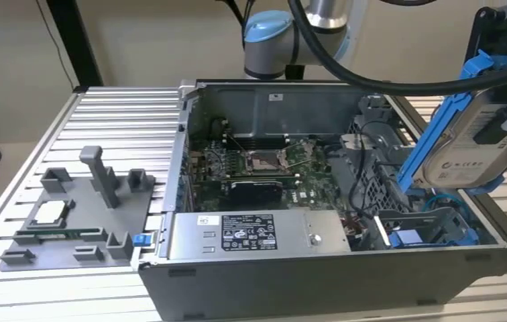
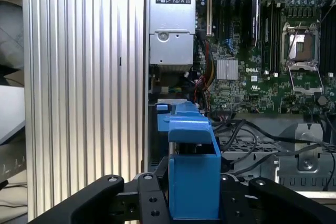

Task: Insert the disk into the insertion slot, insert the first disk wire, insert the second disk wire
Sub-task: 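Insert the disk into the insertion slot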

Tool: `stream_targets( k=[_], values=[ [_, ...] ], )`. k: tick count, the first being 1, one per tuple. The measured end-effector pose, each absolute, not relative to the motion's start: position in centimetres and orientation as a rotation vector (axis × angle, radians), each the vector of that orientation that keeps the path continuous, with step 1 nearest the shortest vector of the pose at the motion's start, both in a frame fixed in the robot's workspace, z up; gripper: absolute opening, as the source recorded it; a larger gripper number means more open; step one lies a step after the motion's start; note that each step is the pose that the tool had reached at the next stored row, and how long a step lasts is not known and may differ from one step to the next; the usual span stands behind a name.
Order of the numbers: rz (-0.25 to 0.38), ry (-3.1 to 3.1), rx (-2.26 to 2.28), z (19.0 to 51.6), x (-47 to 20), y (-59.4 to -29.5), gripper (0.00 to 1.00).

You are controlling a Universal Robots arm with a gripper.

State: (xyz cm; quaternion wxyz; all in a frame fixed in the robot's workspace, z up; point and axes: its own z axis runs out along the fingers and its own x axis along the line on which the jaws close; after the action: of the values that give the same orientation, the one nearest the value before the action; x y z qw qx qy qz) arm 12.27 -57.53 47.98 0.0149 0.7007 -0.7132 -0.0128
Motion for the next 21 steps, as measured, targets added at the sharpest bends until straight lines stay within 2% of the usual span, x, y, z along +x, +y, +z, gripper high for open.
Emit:
stream_targets(
  k=[21],
  values=[
    [-0.040,-2.220,2.181,47.09,12.27,-57.52,0.00]
  ],
)
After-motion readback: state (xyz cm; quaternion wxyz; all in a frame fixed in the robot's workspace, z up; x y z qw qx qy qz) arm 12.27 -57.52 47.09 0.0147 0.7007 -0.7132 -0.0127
